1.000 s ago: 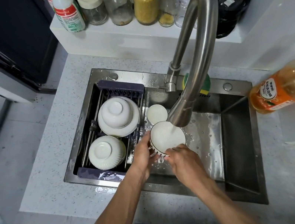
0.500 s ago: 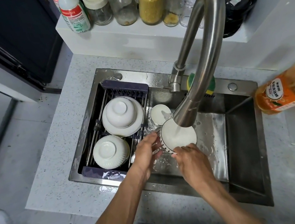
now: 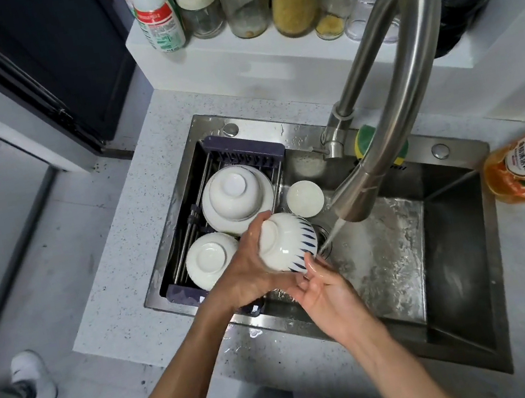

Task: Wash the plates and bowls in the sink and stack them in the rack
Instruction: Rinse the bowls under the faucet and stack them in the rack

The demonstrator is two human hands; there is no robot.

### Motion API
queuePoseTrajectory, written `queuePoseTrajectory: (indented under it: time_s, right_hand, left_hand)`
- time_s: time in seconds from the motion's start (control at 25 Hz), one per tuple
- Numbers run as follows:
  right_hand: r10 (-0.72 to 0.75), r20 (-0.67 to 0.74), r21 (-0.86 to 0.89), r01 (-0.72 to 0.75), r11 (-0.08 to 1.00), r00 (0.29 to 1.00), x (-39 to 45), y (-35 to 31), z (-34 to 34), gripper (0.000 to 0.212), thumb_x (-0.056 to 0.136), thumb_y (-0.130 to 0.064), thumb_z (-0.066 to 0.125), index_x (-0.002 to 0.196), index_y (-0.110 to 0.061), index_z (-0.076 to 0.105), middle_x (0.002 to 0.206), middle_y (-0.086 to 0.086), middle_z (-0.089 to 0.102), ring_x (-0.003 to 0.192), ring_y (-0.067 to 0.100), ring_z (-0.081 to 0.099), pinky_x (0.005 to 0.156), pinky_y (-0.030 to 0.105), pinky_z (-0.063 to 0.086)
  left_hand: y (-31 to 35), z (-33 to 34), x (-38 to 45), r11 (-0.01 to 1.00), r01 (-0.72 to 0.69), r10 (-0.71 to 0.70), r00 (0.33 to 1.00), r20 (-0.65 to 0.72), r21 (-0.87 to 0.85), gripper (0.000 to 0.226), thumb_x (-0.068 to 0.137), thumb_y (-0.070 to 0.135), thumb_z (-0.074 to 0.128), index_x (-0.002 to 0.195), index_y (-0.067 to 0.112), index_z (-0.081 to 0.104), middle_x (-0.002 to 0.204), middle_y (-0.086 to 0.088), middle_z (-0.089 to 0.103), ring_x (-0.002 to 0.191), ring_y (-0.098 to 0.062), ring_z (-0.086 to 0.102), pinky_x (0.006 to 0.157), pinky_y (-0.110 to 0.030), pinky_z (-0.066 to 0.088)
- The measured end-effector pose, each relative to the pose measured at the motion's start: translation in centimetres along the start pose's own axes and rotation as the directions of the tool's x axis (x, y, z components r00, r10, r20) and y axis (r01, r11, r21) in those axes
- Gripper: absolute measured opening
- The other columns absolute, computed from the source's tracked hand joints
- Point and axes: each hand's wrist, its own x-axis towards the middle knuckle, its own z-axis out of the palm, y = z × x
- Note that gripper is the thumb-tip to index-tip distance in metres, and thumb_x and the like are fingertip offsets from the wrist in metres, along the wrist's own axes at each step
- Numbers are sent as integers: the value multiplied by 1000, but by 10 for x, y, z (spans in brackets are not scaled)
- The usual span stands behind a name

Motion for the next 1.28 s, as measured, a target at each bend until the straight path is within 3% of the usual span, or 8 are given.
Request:
queuePoseTrajectory:
  time_s: [0.12, 0.24, 0.4, 0.84, 1.0, 1.12, 1.2, 1.28]
  right_hand:
    - [40, 51, 5, -41, 999, 998, 6, 1, 17, 34, 85, -21, 69, 116, -8, 69, 120, 15, 67, 99, 23, 64, 91, 40, 55]
    - [105, 45, -225, -92, 970, 993, 9, 0, 30, 43, 90, -31, 59, 126, -8, 62, 117, 11, 70, 93, 18, 66, 95, 42, 51]
    - [136, -84, -423, -159, 892, 987, 9, 5, 18, 51, 85, -44, 57, 126, -13, 61, 121, 7, 70, 113, 26, 62, 95, 43, 51]
    - [119, -220, -397, -200, 896, 968, 9, 7, -15, 32, 98, -29, 49, 123, -13, 61, 114, 7, 73, 102, 26, 66, 91, 43, 49]
    - [126, -241, -369, -211, 905, 962, 10, 10, -19, 32, 97, -30, 51, 122, -13, 61, 113, 7, 74, 101, 26, 66, 90, 42, 49]
    - [115, -288, -363, -219, 906, 951, 9, 4, -29, 32, 96, -30, 52, 121, -13, 63, 114, 7, 73, 101, 27, 67, 88, 41, 50]
    - [101, -340, -334, -221, 916, 935, 10, -1, -42, 33, 95, -32, 54, 120, -14, 64, 118, 8, 72, 103, 27, 67, 86, 40, 51]
    - [93, -377, -295, -215, 931, 921, 11, -7, -52, 38, 87, -34, 58, 119, -14, 64, 118, 9, 72, 104, 28, 66, 86, 40, 51]
  left_hand:
    - [3, -6, -12, 974, -58, 103, 975, -198, 219, 115, 48, 52, 92, 141, 50, 24, 139, 14, 41, 129, -5, 39, 110, -33, 39]
    - [-9, -15, -29, 939, -118, 251, 878, -408, 324, 113, 51, 50, 92, 144, 40, 28, 138, 10, 42, 127, -11, 44, 105, -36, 44]
    - [-43, -37, -39, 821, 31, 360, 747, -559, 570, 111, 54, 47, 91, 146, 30, 32, 139, -4, 43, 123, -27, 48, 94, -52, 48]
    - [-84, -42, -18, 781, 217, 195, 806, -559, 585, 111, 55, 54, 89, 147, 31, 30, 140, -13, 38, 120, -37, 48, 91, -56, 49]
    - [-80, -45, -19, 759, 277, 77, 860, -504, 589, 124, 56, 61, 86, 154, 34, 14, 158, -14, 19, 142, -40, 27, 109, -61, 31]
    - [-63, -33, -29, 768, 140, 289, 795, -533, 625, 101, 76, 61, 70, 156, 25, 20, 162, -13, 15, 149, -34, 16, 115, -59, 18]
    - [-47, -7, -26, 771, -64, 490, 695, -526, 634, 64, 89, 42, 60, 145, 17, 42, 151, -12, 38, 138, -30, 37, 110, -51, 32]
    - [-28, 25, -4, 736, -183, 548, 727, -414, 652, 42, 92, 33, 50, 128, 12, 58, 132, -9, 55, 119, -26, 51, 98, -45, 44]
